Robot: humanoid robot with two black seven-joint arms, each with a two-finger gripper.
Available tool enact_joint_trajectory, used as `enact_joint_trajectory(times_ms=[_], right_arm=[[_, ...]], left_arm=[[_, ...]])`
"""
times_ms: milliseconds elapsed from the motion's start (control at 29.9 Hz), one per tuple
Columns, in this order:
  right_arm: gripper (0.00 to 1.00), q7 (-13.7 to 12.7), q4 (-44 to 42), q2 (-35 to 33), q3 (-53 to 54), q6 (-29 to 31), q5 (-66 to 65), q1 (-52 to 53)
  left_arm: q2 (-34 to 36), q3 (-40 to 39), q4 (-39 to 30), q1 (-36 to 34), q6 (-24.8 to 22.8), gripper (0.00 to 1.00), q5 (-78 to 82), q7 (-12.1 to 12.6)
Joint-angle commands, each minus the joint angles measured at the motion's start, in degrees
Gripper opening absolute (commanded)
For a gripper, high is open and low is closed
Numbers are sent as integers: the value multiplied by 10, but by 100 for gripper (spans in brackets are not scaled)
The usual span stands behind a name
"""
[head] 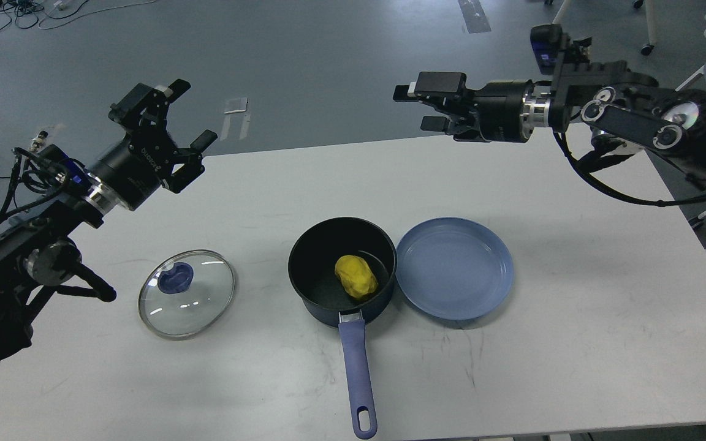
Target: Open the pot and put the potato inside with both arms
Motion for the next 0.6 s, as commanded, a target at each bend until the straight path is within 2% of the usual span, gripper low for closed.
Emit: enact_joint_trajectory(times_ms=[0, 100, 301, 434, 568], right_arm=[[97, 0, 0, -26, 73, 0, 70, -69], [97, 0, 0, -28, 146, 0, 117, -136], [97, 0, 0, -22, 265, 0, 132, -241], [99, 0, 0, -19, 313, 0, 132, -285], [100, 0, 0, -18, 318, 0, 132, -300]], left_arm=[[-1, 1, -3, -2, 0, 98, -1, 1], [-7, 1, -2, -1, 0, 98, -2, 1], [-25, 0, 2, 5, 0, 98, -7, 1], [-39, -1, 6, 9, 0, 98, -8, 1], [-54, -2, 10, 18, 0, 98, -8, 1]])
